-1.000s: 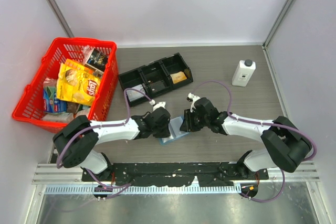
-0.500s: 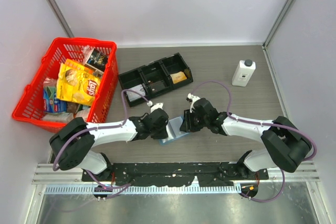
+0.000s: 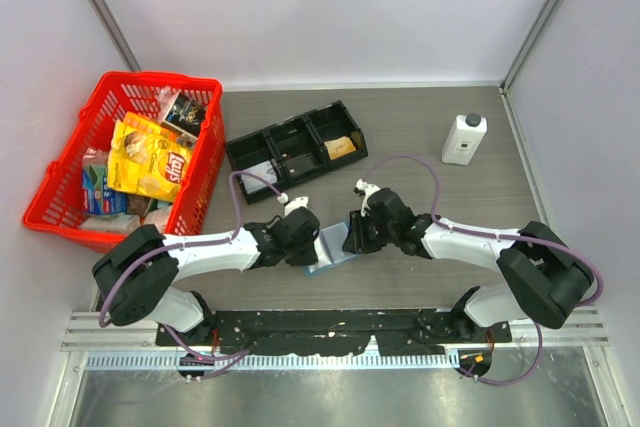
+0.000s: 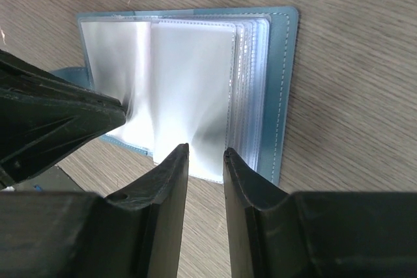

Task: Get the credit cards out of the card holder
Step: Remove the credit card from the card holder.

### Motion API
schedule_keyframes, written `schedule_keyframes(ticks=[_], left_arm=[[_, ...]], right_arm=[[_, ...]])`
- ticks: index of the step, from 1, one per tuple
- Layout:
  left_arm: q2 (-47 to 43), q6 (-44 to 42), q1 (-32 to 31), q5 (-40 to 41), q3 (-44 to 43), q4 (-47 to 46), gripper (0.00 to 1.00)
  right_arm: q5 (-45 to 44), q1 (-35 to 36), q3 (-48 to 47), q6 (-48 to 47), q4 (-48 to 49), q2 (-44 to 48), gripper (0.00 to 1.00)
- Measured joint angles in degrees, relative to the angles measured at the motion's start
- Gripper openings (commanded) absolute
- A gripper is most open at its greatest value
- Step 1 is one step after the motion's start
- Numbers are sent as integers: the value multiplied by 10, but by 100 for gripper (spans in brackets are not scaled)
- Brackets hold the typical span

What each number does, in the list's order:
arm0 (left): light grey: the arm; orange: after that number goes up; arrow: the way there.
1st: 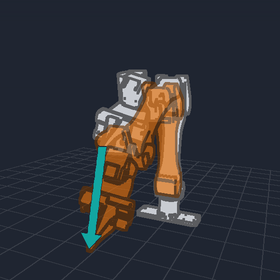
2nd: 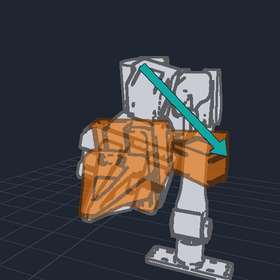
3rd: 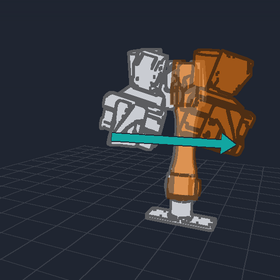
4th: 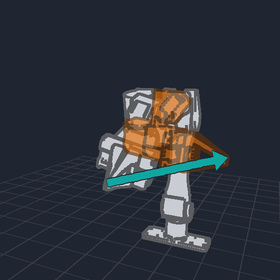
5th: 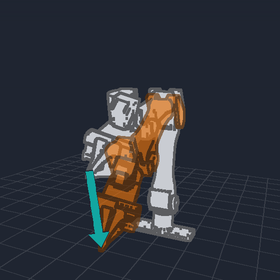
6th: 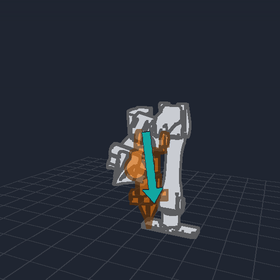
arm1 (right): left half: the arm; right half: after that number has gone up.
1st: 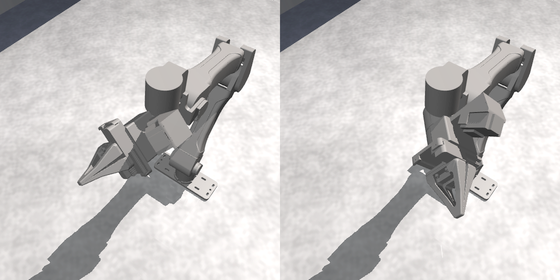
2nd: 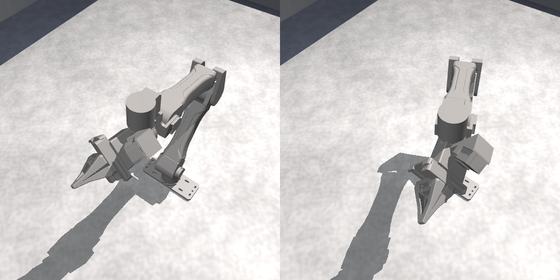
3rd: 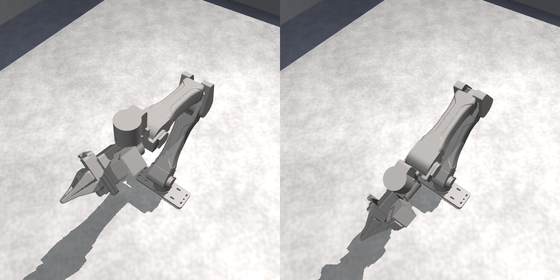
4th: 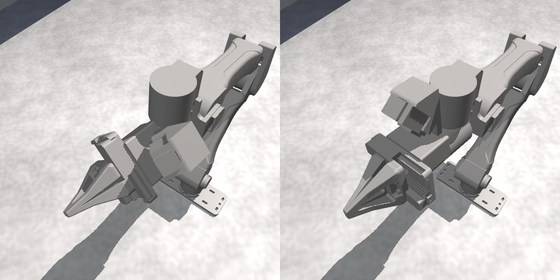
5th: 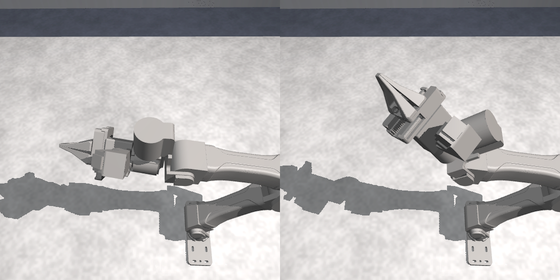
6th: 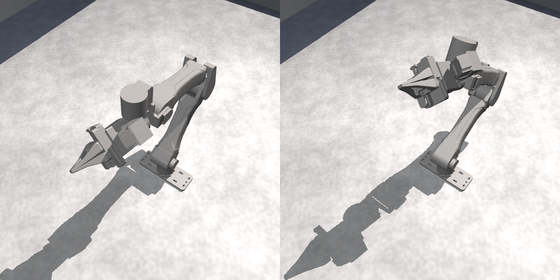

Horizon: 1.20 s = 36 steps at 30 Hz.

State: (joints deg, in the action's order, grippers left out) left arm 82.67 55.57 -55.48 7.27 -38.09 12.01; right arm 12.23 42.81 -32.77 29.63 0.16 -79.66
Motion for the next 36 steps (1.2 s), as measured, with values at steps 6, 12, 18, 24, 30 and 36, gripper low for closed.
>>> schedule_keyframes(ticks=[6,12,18,24,30,36], left_arm=[[1,10,1,-7,7,-20,8],[1,11,2,-11,13,-35,7],[-4,13,2,-11,21,-48,7],[-19,17,2,-10,38,-61,9],[-91,35,1,12,77,-37,16],[-249,63,1,75,112,7,20]], right_arm=[[14,8,0,1,2,-3,33],[31,10,-2,4,8,-6,33],[56,15,-12,6,11,-6,33],[78,26,-33,7,16,-6,40],[103,44,-43,7,35,-10,44],[125,64,-55,8,61,-55,51]])
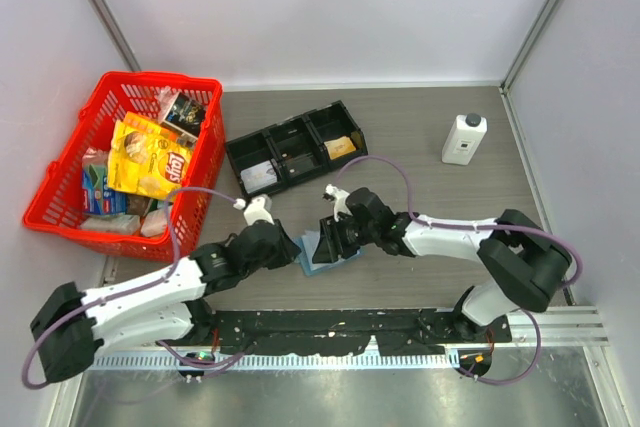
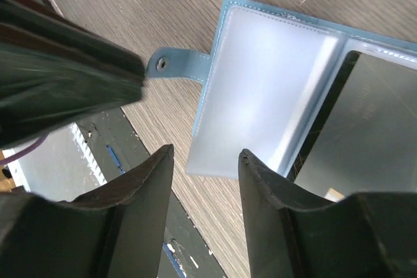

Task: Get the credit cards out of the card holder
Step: Remove the credit card from the card holder.

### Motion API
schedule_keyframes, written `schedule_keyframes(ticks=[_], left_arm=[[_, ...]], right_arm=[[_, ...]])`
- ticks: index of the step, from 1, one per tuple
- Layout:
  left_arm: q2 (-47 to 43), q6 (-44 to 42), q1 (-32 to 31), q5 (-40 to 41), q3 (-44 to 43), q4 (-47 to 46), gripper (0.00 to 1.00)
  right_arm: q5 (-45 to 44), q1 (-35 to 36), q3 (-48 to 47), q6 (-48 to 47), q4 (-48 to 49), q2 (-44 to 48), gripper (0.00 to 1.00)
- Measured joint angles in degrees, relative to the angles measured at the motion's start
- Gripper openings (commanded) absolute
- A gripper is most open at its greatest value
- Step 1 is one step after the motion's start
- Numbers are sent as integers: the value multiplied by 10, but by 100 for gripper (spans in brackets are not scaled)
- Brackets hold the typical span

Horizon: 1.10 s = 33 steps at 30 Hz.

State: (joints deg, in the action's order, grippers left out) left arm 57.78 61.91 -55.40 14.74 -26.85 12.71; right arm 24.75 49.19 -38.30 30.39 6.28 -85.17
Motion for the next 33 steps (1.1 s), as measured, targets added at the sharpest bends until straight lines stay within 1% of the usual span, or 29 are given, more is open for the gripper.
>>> schedule_keyframes(ticks=[2,4,7,9,16,19,23,28,33], left_arm=[[-61,8,0,20,8,14,21],[-102,12,0,36,9,22,22],[-133,14,0,51,8,31,23],[-137,14,1,53,4,42,23],[-104,13,1,47,-28,39,24],[-86,13,1,41,-40,36,24],[-65,12,4,32,-60,31,25],[-28,14,13,10,-87,12,27],[35,19,21,-20,-121,-18,29]], right_arm=[[5,5,-5,0,6,-19,53],[9,10,-11,0,17,-44,54],[14,12,-16,0,23,-71,54],[19,12,-19,0,24,-82,54],[10,12,-47,-10,9,-78,54],[-1,12,-50,-17,-6,-61,52],[-31,12,-50,-23,-24,-24,47],[-88,3,-49,-30,-48,28,45],[-117,-15,-38,-33,-53,45,42]])
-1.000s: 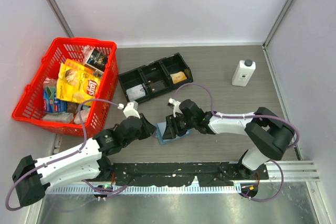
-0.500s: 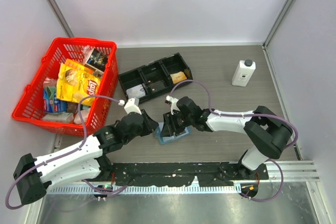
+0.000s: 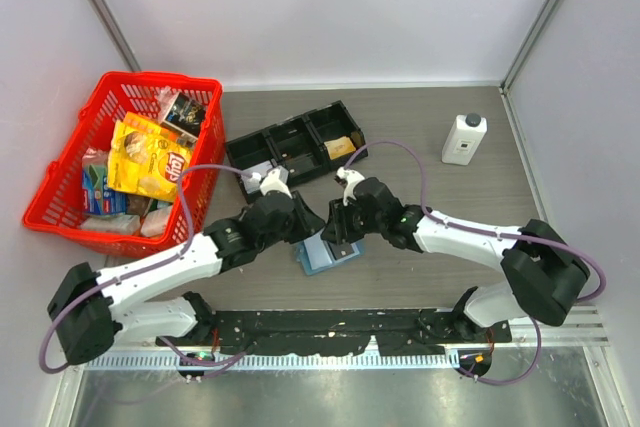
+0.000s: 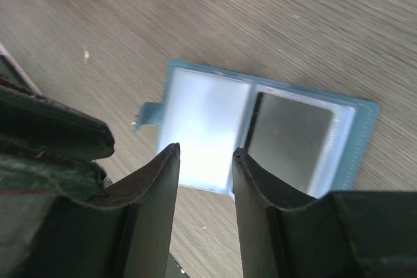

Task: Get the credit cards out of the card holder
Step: Remove the credit card from the card holder.

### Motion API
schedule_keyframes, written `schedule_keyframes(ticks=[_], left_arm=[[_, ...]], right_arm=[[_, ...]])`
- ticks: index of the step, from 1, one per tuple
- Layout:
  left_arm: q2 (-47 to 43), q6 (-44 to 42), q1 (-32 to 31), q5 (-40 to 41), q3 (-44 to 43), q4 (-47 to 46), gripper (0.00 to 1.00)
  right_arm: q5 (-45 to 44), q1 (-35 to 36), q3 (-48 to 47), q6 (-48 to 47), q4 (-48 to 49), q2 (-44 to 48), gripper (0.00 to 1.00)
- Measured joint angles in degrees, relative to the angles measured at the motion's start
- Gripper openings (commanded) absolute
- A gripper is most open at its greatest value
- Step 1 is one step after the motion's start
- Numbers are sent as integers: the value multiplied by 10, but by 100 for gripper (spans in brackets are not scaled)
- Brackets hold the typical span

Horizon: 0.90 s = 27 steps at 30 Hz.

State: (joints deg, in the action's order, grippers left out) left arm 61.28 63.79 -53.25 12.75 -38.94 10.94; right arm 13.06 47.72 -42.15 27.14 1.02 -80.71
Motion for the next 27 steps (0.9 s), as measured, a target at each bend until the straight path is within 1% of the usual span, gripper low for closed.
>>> schedule_keyframes(ticks=[3,5,10,12,17,22,27], left_arm=[[54,3,4,-25,-29,-15,30],[83,4,5,-38,-40,-25,31],[151,9,6,-68,-49,-38,31],[169,10,7,-73,-49,-36,31],[176,21,9,-74,-33,-52,33],[181,41,9,-65,6,-75,33],[198,63,12,-57,39,-109,33]], right_arm=[[-12,-16,18,1,-2,2,42],[-12,-35,33,2,-5,5,39],[3,-88,56,3,-9,6,34],[12,-99,60,4,-8,6,33],[38,-101,64,4,-2,4,31],[52,-103,67,3,19,-14,23],[69,-110,76,2,33,-38,22]])
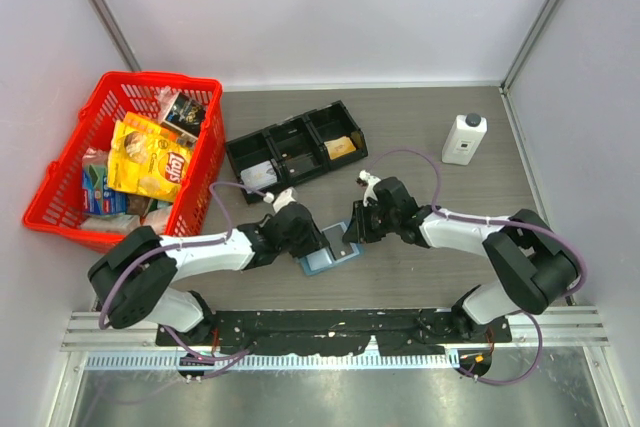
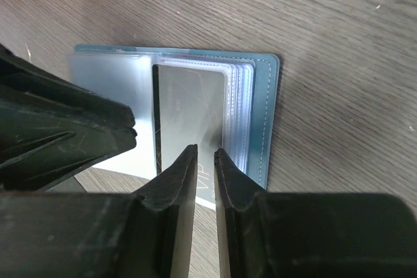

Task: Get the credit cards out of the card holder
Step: Remove the credit card from the card holder.

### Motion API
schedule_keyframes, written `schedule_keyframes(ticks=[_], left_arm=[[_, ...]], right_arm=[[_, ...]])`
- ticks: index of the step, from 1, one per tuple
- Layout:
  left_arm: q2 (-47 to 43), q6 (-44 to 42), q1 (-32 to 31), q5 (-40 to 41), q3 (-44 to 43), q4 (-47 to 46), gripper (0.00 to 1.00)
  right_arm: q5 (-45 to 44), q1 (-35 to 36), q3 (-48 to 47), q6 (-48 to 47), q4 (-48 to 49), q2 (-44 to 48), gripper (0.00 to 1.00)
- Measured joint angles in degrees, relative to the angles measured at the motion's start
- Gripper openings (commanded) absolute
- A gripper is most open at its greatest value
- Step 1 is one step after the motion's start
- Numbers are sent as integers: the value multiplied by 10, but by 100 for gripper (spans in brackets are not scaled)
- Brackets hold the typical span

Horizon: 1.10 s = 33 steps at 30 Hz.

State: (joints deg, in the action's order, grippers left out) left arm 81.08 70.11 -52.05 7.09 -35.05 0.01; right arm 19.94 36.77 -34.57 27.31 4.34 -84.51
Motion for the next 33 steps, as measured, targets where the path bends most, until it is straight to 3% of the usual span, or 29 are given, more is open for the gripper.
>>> schedule_keyframes(ticks=[16,33], left_arm=[[25,55,4,-3,90,-183,30],[25,85,5,-12,151,-317,8]], right_arm=[[35,-3,22,1,53,-10,22],[40,-5,27,5,60,-10,21]])
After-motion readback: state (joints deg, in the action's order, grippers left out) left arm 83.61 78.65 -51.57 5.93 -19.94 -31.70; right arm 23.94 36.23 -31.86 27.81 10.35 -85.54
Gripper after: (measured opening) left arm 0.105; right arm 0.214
